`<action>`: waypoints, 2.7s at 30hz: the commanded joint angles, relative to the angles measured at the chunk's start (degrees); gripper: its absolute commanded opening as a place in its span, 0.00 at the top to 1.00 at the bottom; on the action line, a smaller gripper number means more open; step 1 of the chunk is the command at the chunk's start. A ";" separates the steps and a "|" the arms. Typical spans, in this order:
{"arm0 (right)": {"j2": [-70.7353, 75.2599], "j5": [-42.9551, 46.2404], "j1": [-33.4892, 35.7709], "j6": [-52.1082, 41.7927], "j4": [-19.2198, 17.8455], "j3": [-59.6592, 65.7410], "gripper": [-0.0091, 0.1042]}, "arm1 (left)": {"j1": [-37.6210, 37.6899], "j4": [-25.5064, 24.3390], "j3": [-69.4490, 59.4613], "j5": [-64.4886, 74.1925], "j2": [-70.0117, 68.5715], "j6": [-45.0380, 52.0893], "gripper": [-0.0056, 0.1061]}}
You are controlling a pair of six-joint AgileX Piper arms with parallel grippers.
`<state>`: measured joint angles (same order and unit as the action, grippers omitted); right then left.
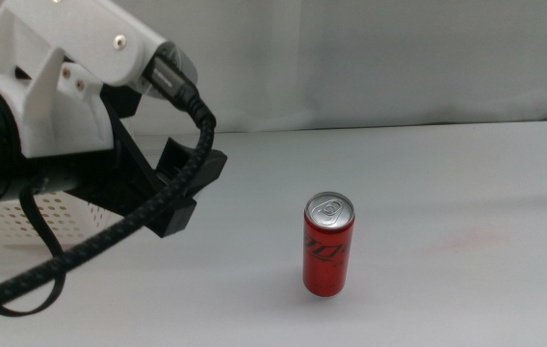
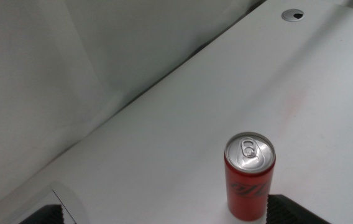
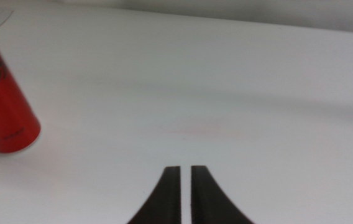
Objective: Use arms to grab the bottles and put them into the dustbin to the left of the table.
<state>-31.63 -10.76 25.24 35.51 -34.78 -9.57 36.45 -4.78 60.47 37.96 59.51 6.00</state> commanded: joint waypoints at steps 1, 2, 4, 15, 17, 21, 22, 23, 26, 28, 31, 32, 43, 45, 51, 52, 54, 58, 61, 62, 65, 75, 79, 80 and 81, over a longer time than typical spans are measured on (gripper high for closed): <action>-1.19 4.31 -0.13 0.42 -4.19 0.43 0.94 | 0.20 1.35 -1.12 0.58 0.16 0.36 0.19; -1.28 5.00 -0.13 0.42 -4.60 0.43 0.94 | 0.20 1.46 -1.92 0.58 0.16 0.36 0.19; -1.28 5.25 -0.13 0.29 -5.54 0.43 0.94 | 0.20 2.77 -4.45 -0.41 0.16 0.99 0.19; -1.28 4.91 -0.13 0.29 -6.57 0.43 0.94 | 0.20 33.80 -27.07 -26.68 0.16 26.90 0.19; -1.28 4.91 -0.13 0.29 -6.57 0.43 0.94 | 0.20 37.05 -30.37 -31.75 0.16 30.09 0.19; -1.28 6.73 -0.13 0.03 -7.02 0.43 0.94 | 0.35 38.68 -34.78 -39.19 0.27 28.86 0.19; -1.28 7.43 -0.13 0.03 -7.02 0.43 0.94 | 0.86 38.68 -34.91 -40.07 0.39 28.60 0.19; -1.28 7.87 -0.13 0.03 -7.02 0.43 0.94 | 1.54 38.68 -34.91 -40.65 0.74 28.60 0.19; -1.28 8.50 -0.13 0.03 -7.02 0.50 0.94 | 4.55 38.68 -34.91 -44.44 3.75 27.88 0.19; -1.28 8.50 -0.13 0.03 -7.02 0.56 0.94 | 7.27 38.68 -34.91 -47.57 6.86 26.71 0.19; -1.28 8.63 -0.13 0.03 -7.02 0.56 0.94 | 11.01 38.23 -34.91 -51.96 12.86 24.68 0.19; -1.28 8.63 -0.13 0.03 -7.02 0.56 0.94 | 12.14 38.00 -34.91 -53.66 15.10 24.17 0.19; -1.28 9.49 -0.13 0.03 -7.02 0.56 0.94 | 15.00 21.09 -34.81 -75.60 33.42 -0.22 0.19; -1.28 9.49 -0.13 0.03 -7.02 0.56 0.94 | 14.88 17.21 -34.81 -79.98 36.05 -4.28 0.19; -1.28 9.49 -0.13 0.03 -7.02 0.56 0.94 | 14.88 17.20 -34.71 -91.44 42.72 -6.00 0.19; -1.28 9.49 -0.13 0.03 -7.02 0.56 0.94 | 14.88 17.65 -33.97 -95.10 45.36 -6.00 0.19; -1.28 9.49 -0.13 0.03 -7.02 0.56 0.94 | 14.88 17.18 -32.61 -95.69 47.13 -6.00 0.20; -1.28 9.49 -0.13 0.50 -6.62 0.56 0.94 | 14.88 17.21 -28.38 -95.59 50.20 -5.30 0.20; -1.28 9.49 -0.13 0.50 -6.06 0.56 0.94 | 14.88 17.89 -24.34 -91.20 51.81 -5.46 0.23; -1.28 9.49 -0.13 0.50 -6.06 0.56 0.94 | 14.84 18.53 -23.24 -89.25 51.94 -5.46 0.24; -1.28 9.49 -0.13 0.50 -6.06 0.56 0.94 | 14.18 20.45 -20.36 -84.75 51.94 -5.35 0.28; -1.28 9.49 -0.13 0.50 -6.06 0.56 0.94 | 11.42 20.26 -18.27 -82.66 52.02 -5.68 0.42; -1.28 9.49 -0.13 0.50 -6.06 0.56 0.94 | 11.42 20.26 -18.16 -82.05 52.89 -5.68 0.59; -1.28 9.49 -0.13 0.50 -6.06 0.56 0.94 | 11.42 20.26 -18.16 -81.37 52.92 -5.68 0.66; -1.04 9.49 -0.13 0.50 -6.06 0.56 0.94 | 11.42 20.26 -18.16 -80.22 52.92 -5.68 0.87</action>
<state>-32.90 -1.69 25.24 36.02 -40.69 -9.43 48.00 15.11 42.27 -45.15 111.78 1.06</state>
